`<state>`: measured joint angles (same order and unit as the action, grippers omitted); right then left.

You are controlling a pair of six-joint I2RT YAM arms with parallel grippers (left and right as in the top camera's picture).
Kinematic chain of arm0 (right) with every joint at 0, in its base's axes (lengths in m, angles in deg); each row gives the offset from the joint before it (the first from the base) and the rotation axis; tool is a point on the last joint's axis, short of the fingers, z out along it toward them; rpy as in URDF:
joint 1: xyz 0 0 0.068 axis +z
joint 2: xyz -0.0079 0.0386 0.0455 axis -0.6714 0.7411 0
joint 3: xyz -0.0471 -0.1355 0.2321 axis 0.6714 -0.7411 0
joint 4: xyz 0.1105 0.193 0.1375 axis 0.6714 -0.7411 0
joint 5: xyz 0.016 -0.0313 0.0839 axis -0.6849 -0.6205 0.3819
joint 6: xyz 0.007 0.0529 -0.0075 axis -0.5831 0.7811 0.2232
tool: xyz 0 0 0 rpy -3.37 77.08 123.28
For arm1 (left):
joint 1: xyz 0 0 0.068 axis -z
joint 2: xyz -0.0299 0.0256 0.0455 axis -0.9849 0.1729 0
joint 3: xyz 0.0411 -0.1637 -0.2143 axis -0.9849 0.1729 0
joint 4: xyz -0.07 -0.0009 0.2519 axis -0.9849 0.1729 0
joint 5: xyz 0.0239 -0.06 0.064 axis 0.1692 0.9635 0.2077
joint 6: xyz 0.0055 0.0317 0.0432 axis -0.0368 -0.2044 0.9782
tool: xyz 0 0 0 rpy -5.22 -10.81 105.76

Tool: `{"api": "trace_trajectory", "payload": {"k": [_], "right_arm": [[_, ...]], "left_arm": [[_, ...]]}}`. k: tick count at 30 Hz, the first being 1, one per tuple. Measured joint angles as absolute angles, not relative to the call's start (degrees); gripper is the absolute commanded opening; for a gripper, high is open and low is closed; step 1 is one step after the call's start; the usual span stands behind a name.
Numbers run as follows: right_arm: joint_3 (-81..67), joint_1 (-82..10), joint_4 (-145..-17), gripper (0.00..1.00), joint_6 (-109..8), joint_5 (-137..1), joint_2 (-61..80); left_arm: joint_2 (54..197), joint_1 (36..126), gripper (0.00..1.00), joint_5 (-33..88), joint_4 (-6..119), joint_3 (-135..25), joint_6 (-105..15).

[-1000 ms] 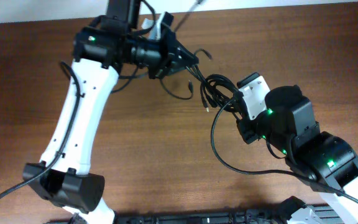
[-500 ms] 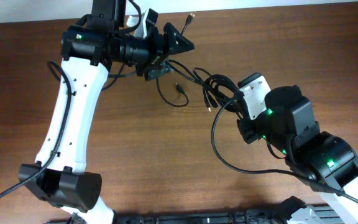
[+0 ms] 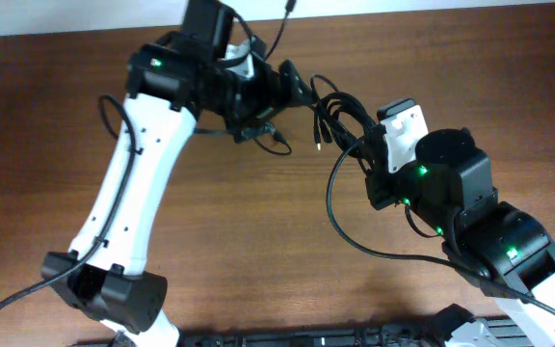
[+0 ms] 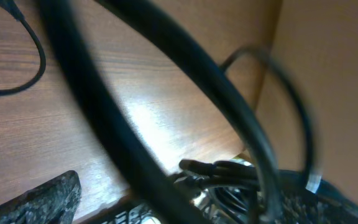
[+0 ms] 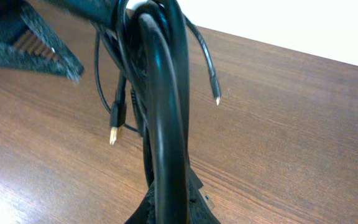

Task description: Untangle cables

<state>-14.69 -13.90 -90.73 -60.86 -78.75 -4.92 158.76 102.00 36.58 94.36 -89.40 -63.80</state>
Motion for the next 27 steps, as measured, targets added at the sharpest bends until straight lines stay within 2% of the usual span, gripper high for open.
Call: {"api": "trace_trajectory", "payload": {"k": [8,14,20,27], "right_arm": [[-14.69,-13.90,-90.25,0.04,-60.53,-79.23,-5.01],[-14.78,-13.90,-89.77,0.04,-60.55,-82.55,-7.17],[-14.80,-13.90,-87.98,0.04,-60.58,-85.39,-10.47],[-14.80,-13.90,-89.29,0.04,-60.53,-88.87,-10.74]], "left_arm": [[158.76,106.80,0.97,29.31,95.93,-89.40,-63.78],[158.76,106.94,0.98,27.49,98.88,-89.40,-63.80],[158.76,106.94,0.91,24.43,102.90,-89.40,-63.80],[158.76,105.49,0.93,24.48,102.95,-89.40,-63.78]]}}
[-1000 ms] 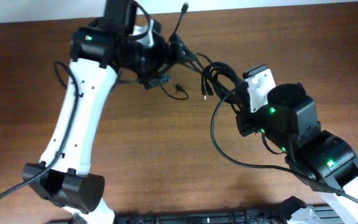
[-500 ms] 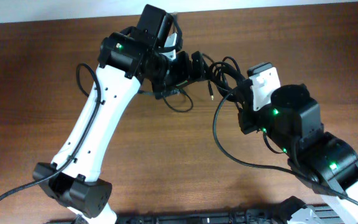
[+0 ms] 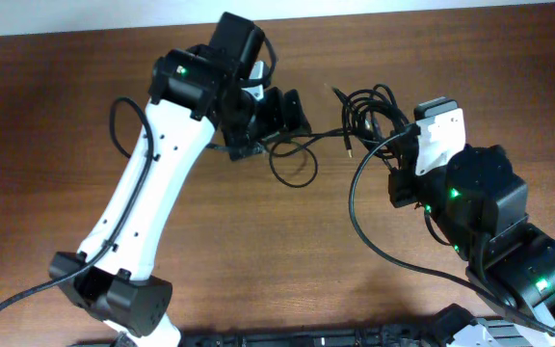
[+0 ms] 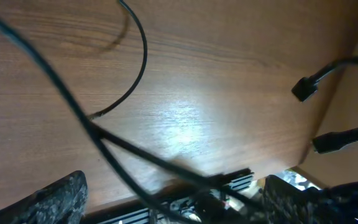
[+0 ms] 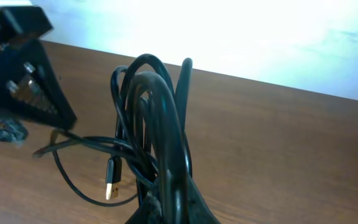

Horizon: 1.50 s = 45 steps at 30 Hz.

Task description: Untangle cables

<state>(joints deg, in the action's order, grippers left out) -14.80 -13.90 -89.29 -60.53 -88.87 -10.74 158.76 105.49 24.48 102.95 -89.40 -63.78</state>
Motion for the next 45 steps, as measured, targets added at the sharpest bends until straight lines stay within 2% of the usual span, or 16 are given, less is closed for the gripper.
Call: {"api": "trace_trajectory", "payload": {"k": [7,15,23,31,45], "right_arm": [[-14.80,-13.92,-90.25,0.04,-62.04,-87.64,-10.74],[-14.80,-13.90,-90.25,0.04,-64.88,-81.91,-10.74],[-14.80,-13.90,-90.01,0.04,-65.10,-81.24,-10.74],[-14.80,-13.90,-87.12,0.04,-65.38,-84.45,-10.74],[-14.84,-13.90,-82.38,0.04,-66.19,-90.64,-10.76]], "left_arm": [[158.76,99.29,0.96,33.87,97.53,-90.01,-63.80],[158.76,102.43,0.98,39.93,90.51,-90.16,-65.53],[158.76,107.46,0.96,34.01,90.84,-90.16,-67.63],[158.76,111.09,0.92,24.21,98.49,-90.27,-68.17],[158.76,116.79,0.88,20.72,103.21,-90.36,-68.09]]}}
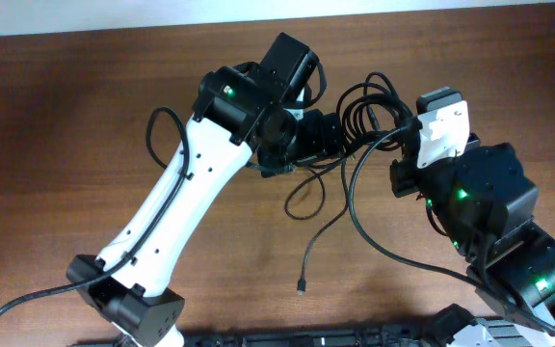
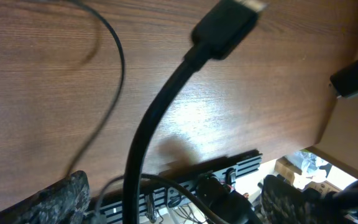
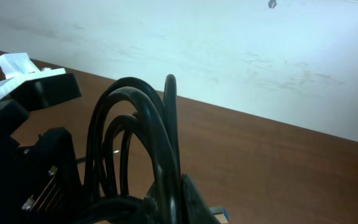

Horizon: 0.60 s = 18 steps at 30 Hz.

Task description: Untangle cables

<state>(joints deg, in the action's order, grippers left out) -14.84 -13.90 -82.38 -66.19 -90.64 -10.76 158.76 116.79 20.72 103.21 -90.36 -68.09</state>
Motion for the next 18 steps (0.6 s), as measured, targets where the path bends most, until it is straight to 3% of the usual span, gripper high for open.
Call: {"api": "trace_trajectory", "payload": {"k": [4,11,15,18], "right_arm": [[-14.84,-13.92,-82.51,0.04,-66.15,-91.27,-10.76],[-14.84,-13.90,-84.98,0.04,-67.05,-89.87,-10.74],[-14.84,-13.90,-85.81,0.04,-69.14,-86.70,-10.74],[-14.84,-13.90,-86.86,0.04,-70.30,-84.67,-10.74]], "left_arm": [[158.76,116.49,0.97,20.59,103.21,-90.38,-67.87],[158.76,110.41,1.00,28.32,101.53,-90.38,-59.54],[158.76,108.55,0.97,31.82,101.42,-90.38,-53.27],[158.76,107.33,0.88,33.13,100.91,-90.38,-50.08]]}}
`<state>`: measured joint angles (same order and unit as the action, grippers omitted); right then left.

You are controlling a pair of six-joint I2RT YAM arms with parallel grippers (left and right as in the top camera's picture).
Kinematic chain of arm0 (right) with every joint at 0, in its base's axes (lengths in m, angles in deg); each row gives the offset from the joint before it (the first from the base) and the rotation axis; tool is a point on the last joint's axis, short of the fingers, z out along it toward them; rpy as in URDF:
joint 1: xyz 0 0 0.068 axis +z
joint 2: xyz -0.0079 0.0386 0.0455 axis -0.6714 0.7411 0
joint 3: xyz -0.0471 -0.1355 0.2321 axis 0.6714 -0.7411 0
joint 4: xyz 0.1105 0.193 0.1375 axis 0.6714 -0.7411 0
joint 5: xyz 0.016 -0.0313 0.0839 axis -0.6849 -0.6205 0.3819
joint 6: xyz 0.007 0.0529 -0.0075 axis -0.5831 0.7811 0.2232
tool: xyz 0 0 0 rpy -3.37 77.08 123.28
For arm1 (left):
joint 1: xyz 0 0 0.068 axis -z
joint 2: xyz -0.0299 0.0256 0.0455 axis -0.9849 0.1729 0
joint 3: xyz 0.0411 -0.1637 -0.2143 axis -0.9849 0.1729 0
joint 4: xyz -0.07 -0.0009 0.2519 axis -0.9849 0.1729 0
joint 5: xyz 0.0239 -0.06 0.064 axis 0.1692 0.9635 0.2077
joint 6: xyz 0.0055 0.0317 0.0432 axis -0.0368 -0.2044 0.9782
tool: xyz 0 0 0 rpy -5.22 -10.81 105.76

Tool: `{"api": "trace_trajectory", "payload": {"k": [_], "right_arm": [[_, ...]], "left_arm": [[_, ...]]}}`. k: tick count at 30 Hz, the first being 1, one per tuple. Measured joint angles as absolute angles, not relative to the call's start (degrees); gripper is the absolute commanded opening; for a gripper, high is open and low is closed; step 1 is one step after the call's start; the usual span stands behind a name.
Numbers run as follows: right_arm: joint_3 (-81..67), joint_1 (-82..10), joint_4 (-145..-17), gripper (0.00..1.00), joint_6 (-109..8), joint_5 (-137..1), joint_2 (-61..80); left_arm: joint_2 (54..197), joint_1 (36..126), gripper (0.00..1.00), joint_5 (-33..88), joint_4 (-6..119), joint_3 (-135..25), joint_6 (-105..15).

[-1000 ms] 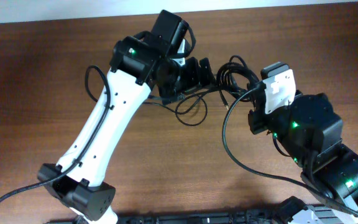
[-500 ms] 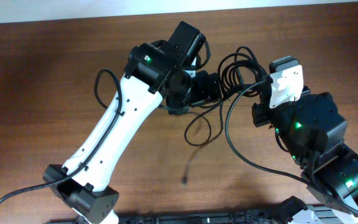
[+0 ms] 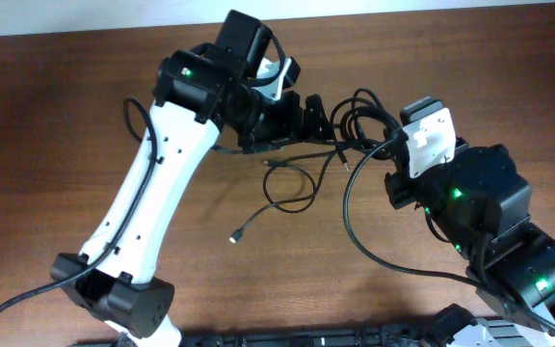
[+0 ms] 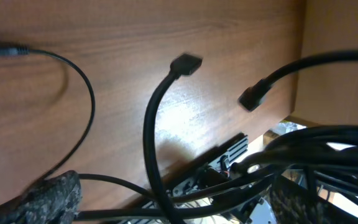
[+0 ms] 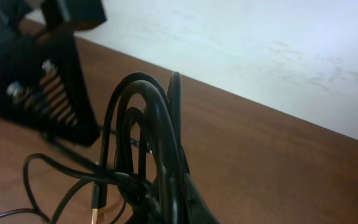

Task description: Untangle cables

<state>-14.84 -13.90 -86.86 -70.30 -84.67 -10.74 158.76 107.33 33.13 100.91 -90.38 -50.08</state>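
Note:
A bundle of looped black cables [image 3: 364, 118] hangs above the wooden table, with my right gripper [image 3: 389, 146] shut on its lower part. In the right wrist view the loops [image 5: 149, 118] rise out of that gripper [image 5: 180, 210], and a gold-tipped plug [image 5: 96, 202] dangles at the left. My left gripper [image 3: 318, 118] is just left of the bundle, open. Several strands [image 4: 185, 186] cross between its fingers [image 4: 50, 198]. Two loose plugs [image 4: 185, 63] [image 4: 253, 98] hang in front. A thin cable [image 3: 292, 193] droops from there in a loop onto the table, with its free end [image 3: 234, 236] to the lower left.
The brown table [image 3: 66, 125] ends at a white wall [image 5: 272, 56] at the back. A thick black lead [image 3: 350, 231] arcs from my right arm over the table. A dark rail [image 3: 306, 339] runs along the front edge.
My left gripper has moved back left and further away, and the bundle shifted slightly left. The thin cable's free end, which was near the table's front centre, now lies further left and higher.
First my left gripper was at the back by the bundle that my right gripper held. Then the bundle was further right with a thin strand stretched between the grippers. Later the left gripper was against the bundle, a thin cable trailing down. Now that cable lies looped on the table.

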Motion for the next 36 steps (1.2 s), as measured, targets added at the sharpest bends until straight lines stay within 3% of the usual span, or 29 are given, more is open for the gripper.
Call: {"api": "trace_trajectory", "payload": {"k": [4,22,36], "right_arm": [[-14.84,-13.90,-87.49,0.04,-72.47,-82.02,-10.74],[-14.84,-13.97,-87.28,0.04,-73.47,-73.94,-10.98],[-14.84,-14.01,-85.42,0.04,-73.41,-62.81,-11.02]], "left_arm": [[158.74,105.45,0.77,33.77,99.01,-90.38,-46.56],[158.30,107.79,0.82,33.26,95.36,-90.38,-36.96],[158.30,110.06,0.70,32.87,95.38,-90.38,-35.45]]}}
